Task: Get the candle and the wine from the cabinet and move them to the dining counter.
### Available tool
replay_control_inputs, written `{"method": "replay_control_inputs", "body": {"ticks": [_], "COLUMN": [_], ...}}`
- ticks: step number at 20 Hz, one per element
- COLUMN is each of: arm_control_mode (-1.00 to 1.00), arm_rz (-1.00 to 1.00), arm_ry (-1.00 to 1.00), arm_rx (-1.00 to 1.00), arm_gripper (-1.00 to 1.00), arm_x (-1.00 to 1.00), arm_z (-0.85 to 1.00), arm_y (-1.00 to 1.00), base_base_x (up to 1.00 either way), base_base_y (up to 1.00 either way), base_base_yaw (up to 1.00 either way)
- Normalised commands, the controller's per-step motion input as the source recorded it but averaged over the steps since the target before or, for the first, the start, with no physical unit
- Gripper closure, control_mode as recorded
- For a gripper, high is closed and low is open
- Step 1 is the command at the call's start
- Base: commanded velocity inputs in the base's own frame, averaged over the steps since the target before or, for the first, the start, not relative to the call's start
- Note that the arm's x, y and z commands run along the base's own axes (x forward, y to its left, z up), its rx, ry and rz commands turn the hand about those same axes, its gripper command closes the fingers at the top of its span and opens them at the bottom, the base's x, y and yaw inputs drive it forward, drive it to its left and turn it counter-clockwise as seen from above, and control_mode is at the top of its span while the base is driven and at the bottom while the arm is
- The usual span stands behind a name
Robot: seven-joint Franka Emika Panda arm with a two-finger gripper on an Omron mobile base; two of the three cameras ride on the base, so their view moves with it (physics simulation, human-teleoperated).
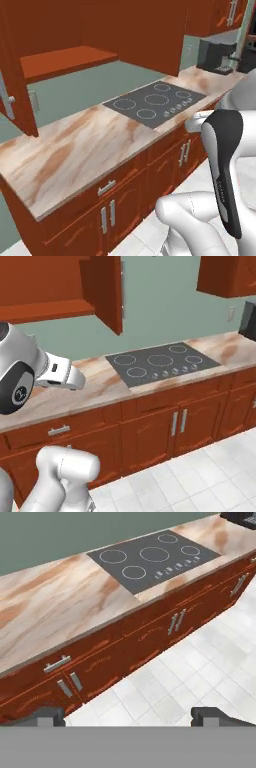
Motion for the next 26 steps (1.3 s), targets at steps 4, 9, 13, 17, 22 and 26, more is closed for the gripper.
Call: {"method": "replay_control_inputs", "body": {"ticks": [4,9,13,17,22,26], "arm_control_mode": [1.0,1.0,1.0,1.0,1.0,1.0], "arm_rz": [0.0,0.0,0.0,0.0,0.0,0.0], "arm_ry": [0.0,0.0,0.0,0.0,0.0,0.0], "arm_rx": [0.0,0.0,0.0,0.0,0.0,0.0], "arm_gripper": [-1.0,-1.0,-1.0,-1.0,-1.0,-1.0], "arm_x": [0.0,0.0,0.0,0.0,0.0,0.0], "arm_z": [0.0,0.0,0.0,0.0,0.0,0.0], "arm_y": [0.0,0.0,0.0,0.0,0.0,0.0], "base_base_x": [0.35,0.41,0.61,0.73,0.71,0.54], "base_base_y": [-0.01,-0.11,-0.08,-0.17,-0.18,-0.23], "base_base_yaw": [0.73,0.61,0.44,0.27,0.18,0.14]}}
